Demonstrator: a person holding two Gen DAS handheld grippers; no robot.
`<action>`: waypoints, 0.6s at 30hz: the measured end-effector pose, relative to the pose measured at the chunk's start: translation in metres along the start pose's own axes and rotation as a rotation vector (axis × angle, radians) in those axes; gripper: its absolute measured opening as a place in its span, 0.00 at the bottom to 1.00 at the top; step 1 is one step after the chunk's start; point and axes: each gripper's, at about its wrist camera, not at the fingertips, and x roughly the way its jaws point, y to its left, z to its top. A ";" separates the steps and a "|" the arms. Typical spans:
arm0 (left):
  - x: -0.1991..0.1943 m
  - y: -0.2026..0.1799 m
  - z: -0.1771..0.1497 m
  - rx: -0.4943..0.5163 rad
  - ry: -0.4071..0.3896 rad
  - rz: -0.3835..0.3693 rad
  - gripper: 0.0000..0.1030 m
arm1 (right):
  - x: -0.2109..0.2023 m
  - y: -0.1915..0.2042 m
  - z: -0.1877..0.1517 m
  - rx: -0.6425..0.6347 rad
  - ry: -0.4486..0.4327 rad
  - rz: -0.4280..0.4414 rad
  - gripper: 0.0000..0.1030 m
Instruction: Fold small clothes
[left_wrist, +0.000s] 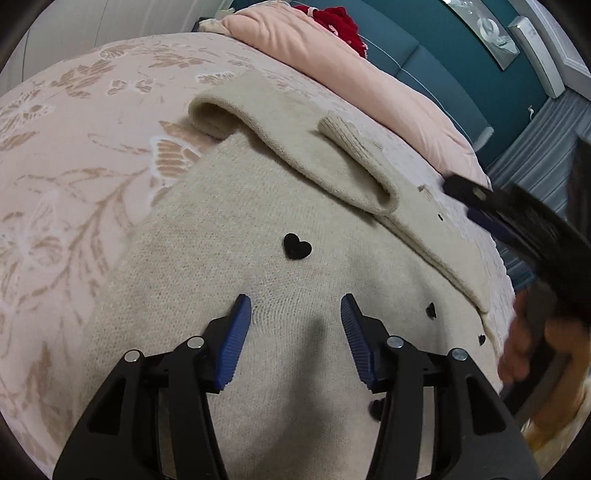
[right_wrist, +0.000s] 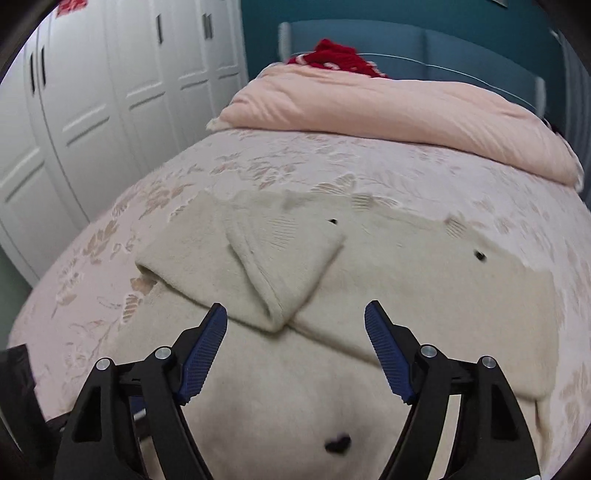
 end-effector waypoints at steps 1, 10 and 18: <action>0.000 0.002 -0.002 0.001 -0.010 -0.003 0.48 | 0.022 0.010 0.010 -0.033 0.043 -0.003 0.68; -0.009 0.015 0.000 -0.073 -0.012 -0.097 0.48 | 0.066 -0.022 0.039 0.316 0.110 0.088 0.07; 0.017 0.031 0.098 -0.451 -0.025 -0.214 0.62 | 0.019 -0.118 0.023 0.617 0.032 0.149 0.07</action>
